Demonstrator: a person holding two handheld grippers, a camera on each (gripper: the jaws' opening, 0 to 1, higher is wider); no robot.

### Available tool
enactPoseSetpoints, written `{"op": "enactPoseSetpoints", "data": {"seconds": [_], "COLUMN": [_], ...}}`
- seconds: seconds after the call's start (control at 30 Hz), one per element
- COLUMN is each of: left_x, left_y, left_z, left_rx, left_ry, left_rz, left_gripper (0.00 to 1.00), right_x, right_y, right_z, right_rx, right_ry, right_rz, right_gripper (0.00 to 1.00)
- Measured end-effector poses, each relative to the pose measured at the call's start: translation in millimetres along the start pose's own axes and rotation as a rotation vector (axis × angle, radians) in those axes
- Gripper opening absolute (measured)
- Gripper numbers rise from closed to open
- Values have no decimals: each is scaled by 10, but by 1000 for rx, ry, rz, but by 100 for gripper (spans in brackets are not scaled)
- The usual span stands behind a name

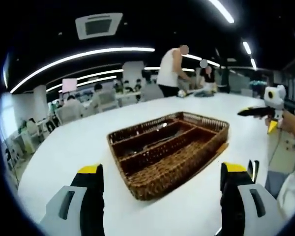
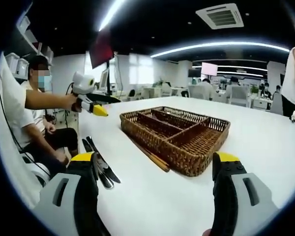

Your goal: Arrange the knives, forks, and spoons in their matching storage slots by inserting each utensil handle-first until every utensil is classified and aligned in the correct compartment

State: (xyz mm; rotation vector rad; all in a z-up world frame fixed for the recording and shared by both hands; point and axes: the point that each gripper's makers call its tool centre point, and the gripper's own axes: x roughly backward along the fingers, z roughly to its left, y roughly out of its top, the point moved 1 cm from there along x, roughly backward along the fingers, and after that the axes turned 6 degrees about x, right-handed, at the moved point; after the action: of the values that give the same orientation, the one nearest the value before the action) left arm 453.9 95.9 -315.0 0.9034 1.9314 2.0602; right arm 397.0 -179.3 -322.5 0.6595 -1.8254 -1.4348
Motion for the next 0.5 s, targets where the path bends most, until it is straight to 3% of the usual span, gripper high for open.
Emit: {"op": "enactPoseSetpoints", "data": {"seconds": [0.27,0.5], "left_x": [-11,1], "left_y": [-117,-62], "left_z": [14,3], "left_rx": [-6,2], "left_ry": [3,-2], "left_rz": [24,8], "left_gripper": [100,100], "right_x": [6,4], "right_y": [1,-16], "right_z": [-9,-33], "right_rx": [-4,-1], "right_ry": [3,3], "right_rz": [-5,-2], "right_gripper": [100,100]}}
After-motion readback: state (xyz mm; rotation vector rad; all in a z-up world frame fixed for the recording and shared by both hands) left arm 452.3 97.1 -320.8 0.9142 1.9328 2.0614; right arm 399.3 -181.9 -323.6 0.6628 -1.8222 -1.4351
